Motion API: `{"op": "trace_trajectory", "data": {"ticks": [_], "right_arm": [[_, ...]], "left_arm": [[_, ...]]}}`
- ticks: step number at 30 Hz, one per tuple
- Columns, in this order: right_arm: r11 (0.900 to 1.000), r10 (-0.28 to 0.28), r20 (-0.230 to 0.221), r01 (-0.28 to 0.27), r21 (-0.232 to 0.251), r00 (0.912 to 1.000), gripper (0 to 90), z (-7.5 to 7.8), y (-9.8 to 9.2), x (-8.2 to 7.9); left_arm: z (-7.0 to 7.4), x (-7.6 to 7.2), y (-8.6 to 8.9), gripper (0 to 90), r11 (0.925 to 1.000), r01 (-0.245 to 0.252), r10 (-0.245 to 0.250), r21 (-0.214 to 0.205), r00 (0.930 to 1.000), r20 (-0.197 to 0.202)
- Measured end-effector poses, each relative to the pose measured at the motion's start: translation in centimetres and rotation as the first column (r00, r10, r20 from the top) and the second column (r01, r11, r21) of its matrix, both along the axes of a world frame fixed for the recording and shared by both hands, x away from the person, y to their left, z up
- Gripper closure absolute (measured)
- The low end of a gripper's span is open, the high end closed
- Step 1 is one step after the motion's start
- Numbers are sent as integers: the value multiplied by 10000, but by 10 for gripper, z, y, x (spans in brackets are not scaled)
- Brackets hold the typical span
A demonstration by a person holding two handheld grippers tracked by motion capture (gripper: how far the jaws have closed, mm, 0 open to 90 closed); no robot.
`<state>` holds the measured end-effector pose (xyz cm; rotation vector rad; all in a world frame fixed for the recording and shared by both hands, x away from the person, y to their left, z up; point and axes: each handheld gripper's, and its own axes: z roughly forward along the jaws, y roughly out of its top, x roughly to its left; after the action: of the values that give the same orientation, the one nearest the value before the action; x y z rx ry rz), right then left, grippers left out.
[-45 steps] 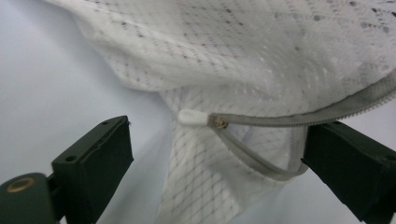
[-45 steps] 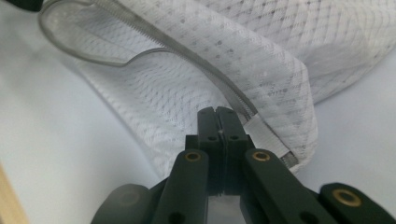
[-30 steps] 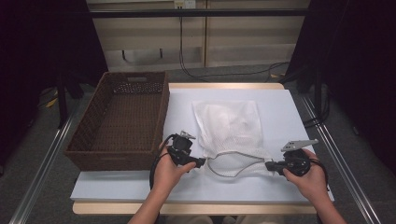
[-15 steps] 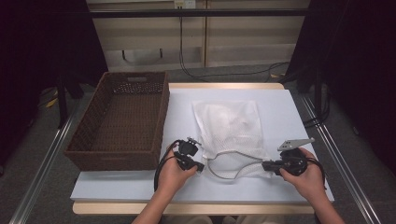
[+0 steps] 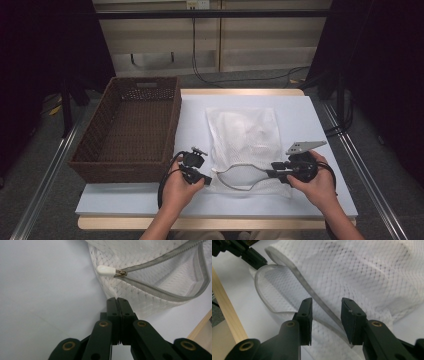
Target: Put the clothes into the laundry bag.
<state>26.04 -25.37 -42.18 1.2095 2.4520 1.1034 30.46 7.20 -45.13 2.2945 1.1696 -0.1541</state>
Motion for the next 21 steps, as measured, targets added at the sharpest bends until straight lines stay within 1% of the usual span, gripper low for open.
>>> {"op": "trace_trajectory", "data": {"ticks": [1, 2, 3, 4, 5, 6, 7, 8, 9, 11, 12, 15, 17, 20, 21], "right_arm": [[10000, 51, -8, -51, -24, 10000, 629, 2, 3, 2], [9999, 99, 40, -98, -74, 9999, 629, 3, 4, 4], [9999, 154, 56, -154, -22, 9999, 631, 4, 6, 6], [9999, 167, 47, -167, -27, 9998, 633, 5, 9, 8], [9998, 177, 45, -177, -11, 9998, 635, 6, 11, 10], [9997, 230, 47, -230, 5, 9997, 637, 6, 14, 12], [9996, 271, 38, -271, -6, 9996, 648, 7, 17, 15], [9992, 395, 31, -395, -36, 9992, 677, 8, 21, 18], [9986, 510, 31, -509, -106, 9987, 693, 10, 24, 20], [9979, 636, 73, -636, -117, 9979, 699, 14, 32, 24], [9974, 685, 94, -683, -212, 9976, 703, 16, 35, 26], [9963, 830, 134, -827, -223, 9965, 714, 21, 45, 31], [9957, 887, 140, -883, -289, 9960, 716, 22, 51, 36], [9934, 1083, 125, -1077, -387, 9940, 721, 21, 61, 42], [9931, 1101, 76, -1097, -415, 9939, 720, 20, 64, 44]], "left_arm": [[0, 0, 2, 892, 9999, 89, -89, 108, 10000, -19], [0, -1, 3, 892, 10000, 47, -47, 72, 10000, -80], [-1, -2, 3, 893, 9999, -162, 162, 16, 9998, -109], [-1, -2, 6, 893, 9999, 68, -66, 159, 9999, -116], [-2, -2, 6, 892, 9998, -11, 13, 177, 9999, -136], [-3, -2, 7, 892, 9997, 32, -28, 254, 9998, -189], [-3, -3, 7, 893, 9996, -156, 160, 233, 9997, -164], [-4, -4, 7, 893, 9995, -186, 191, 248, 9996, -187], [-4, -3, 9, 893, 9997, -37, 42, 240, 9998, -212], [-3, -3, 10, 893, 9995, -124, 129, 276, 9997, -190], [-3, -3, 11, 893, 9996, -146, 151, 262, 9997, -193], [-5, -4, 11, 893, 9994, -135, 142, 318, 9997, -222], [-6, -4, 11, 893, 9992, -92, 104, 382, 9995, -309], [-6, -4, 11, 894, 9994, -103, 113, 323, 9994, -336], [-6, -4, 11, 894, 9993, -115, 127, 365, 9994, -326]]}}
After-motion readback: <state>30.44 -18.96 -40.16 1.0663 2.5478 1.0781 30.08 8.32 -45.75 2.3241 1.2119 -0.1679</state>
